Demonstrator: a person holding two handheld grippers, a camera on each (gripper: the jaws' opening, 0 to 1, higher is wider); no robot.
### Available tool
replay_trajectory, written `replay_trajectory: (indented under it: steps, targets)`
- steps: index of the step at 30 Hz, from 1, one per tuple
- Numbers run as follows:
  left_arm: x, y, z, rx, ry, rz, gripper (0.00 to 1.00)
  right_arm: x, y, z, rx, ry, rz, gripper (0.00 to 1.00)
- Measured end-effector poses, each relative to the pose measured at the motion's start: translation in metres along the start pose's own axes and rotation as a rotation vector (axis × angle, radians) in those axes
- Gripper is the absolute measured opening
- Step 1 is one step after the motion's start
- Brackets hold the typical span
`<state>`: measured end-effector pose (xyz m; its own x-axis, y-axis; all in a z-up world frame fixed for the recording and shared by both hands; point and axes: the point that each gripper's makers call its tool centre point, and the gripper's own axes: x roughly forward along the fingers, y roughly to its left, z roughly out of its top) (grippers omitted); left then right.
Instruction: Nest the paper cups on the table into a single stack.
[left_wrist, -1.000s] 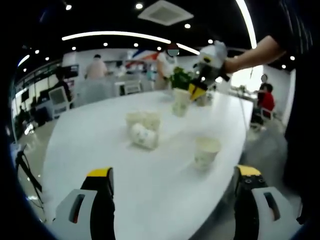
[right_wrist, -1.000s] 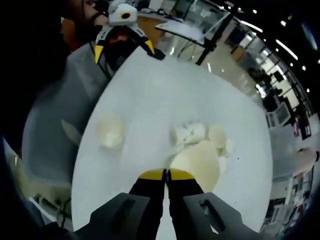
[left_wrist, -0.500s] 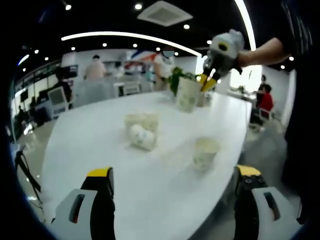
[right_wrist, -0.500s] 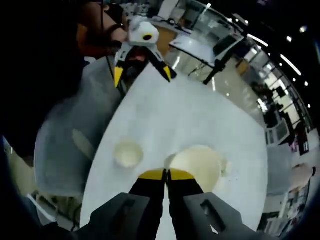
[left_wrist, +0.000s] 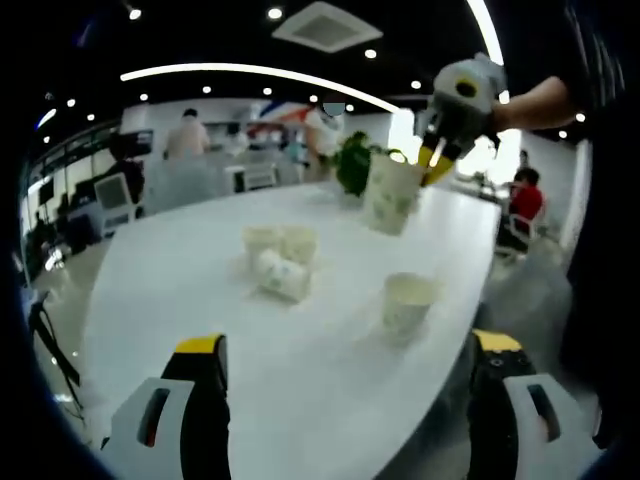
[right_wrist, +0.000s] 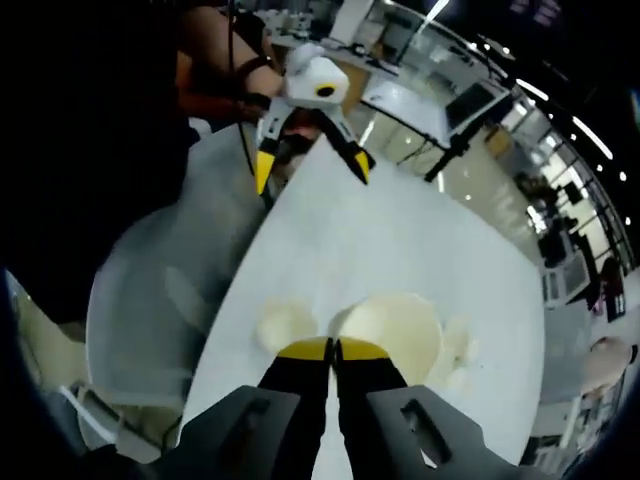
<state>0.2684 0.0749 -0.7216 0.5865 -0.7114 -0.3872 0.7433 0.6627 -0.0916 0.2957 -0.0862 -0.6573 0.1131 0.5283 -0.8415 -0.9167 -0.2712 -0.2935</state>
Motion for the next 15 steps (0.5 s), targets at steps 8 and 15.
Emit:
replay_trajectory:
  steps: [8,15]
  targets:
    - [-0.003,0.003,-0.002,0.005,0.004,0.005,0.99,0.006,0.019,0.004,-0.020,0.010,0.046,0.00]
    - [-0.003,0.001,-0.002,-0.002,0.003,0.004,0.99,0.014,0.033,0.004,-0.029,0.018,0.081,0.00]
